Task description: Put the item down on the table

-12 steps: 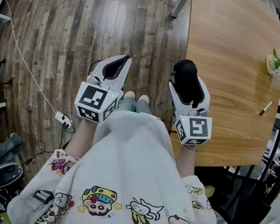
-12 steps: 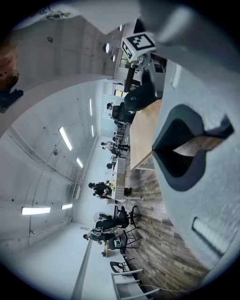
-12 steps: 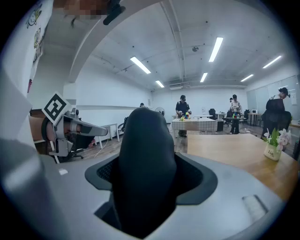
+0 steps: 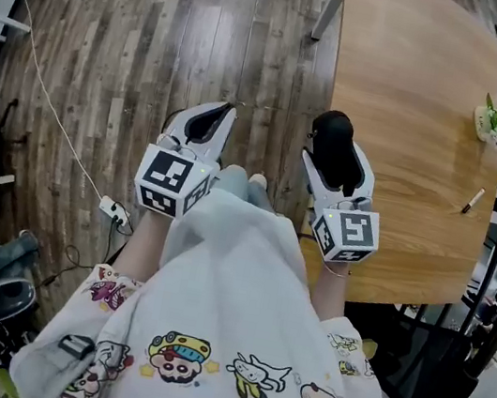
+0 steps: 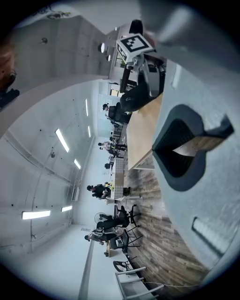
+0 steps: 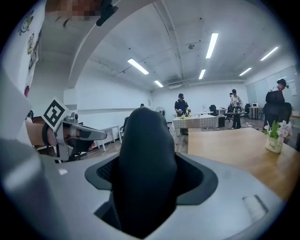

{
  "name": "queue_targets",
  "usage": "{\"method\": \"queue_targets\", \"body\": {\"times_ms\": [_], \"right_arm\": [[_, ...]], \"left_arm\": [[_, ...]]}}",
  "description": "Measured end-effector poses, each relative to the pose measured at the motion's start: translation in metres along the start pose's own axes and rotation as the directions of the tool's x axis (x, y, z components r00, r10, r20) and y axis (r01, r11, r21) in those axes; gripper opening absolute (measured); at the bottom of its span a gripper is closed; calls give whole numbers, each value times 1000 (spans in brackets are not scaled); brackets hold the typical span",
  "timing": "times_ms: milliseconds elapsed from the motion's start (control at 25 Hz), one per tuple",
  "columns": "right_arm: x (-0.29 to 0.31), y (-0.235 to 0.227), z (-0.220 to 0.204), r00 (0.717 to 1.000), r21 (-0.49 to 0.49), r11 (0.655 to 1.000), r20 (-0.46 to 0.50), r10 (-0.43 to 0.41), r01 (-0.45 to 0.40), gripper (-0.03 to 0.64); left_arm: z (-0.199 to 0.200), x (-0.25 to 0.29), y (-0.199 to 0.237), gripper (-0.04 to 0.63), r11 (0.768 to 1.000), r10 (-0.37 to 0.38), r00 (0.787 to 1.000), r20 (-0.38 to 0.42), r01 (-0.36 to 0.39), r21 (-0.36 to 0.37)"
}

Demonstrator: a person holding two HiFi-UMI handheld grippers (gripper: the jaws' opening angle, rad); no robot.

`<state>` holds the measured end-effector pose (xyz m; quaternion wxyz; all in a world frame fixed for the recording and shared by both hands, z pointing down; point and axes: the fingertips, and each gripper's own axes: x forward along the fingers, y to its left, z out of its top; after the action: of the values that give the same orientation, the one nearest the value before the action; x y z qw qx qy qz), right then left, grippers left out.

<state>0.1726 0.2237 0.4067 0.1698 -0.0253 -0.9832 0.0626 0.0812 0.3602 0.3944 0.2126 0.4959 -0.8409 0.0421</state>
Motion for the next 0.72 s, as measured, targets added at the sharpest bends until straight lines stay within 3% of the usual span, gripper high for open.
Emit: {"method": "queue_targets", "body": {"times_ms": [400, 720], "right_arm": [[16, -15, 0, 1000, 40, 999, 0, -10, 10, 353], [80, -42, 26, 998, 33, 997, -11, -66, 66, 353]], "left_arm": [[0, 18, 14, 0, 1000, -1, 1000, -18, 1, 5], [34, 79, 58, 0, 997, -78, 997, -5, 78, 23]]}}
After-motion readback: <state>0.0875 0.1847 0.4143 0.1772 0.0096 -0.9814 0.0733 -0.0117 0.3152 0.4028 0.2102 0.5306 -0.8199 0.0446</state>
